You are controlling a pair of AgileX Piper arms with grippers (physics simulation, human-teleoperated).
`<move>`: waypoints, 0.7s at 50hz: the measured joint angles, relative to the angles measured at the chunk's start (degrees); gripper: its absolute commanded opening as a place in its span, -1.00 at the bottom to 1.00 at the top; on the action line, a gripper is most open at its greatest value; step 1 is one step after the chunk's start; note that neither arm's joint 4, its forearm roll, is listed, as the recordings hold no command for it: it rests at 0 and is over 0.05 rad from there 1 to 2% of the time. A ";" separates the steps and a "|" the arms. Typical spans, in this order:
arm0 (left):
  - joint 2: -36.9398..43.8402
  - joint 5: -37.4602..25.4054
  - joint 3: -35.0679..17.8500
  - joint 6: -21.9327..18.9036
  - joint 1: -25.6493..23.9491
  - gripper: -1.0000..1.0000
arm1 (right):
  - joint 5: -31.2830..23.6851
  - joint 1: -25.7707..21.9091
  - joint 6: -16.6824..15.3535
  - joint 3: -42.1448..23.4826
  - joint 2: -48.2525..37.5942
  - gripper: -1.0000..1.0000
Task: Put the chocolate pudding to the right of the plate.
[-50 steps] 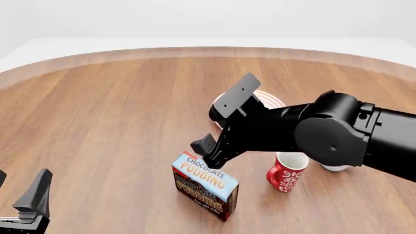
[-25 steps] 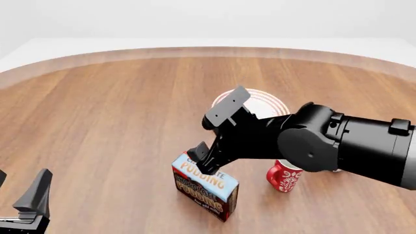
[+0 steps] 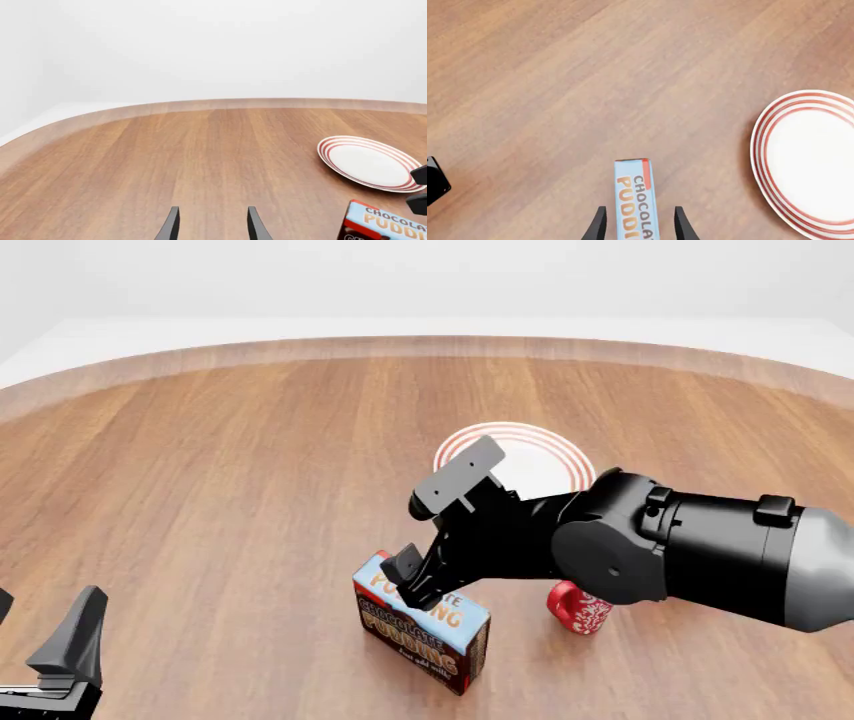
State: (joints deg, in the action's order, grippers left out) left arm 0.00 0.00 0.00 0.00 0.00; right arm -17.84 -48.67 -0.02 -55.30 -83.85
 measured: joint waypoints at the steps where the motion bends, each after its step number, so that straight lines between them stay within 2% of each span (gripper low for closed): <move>1: 0.00 0.00 0.00 0.00 0.00 1.00 | 0.12 -0.01 0.07 0.07 -0.10 1.00; 35: 0.00 0.00 0.00 0.00 0.00 1.00 | 5.97 -0.37 1.79 2.32 -6.39 1.00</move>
State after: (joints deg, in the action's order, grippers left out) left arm 0.00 0.00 0.00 0.00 0.00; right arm -11.87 -49.04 1.77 -52.98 -90.24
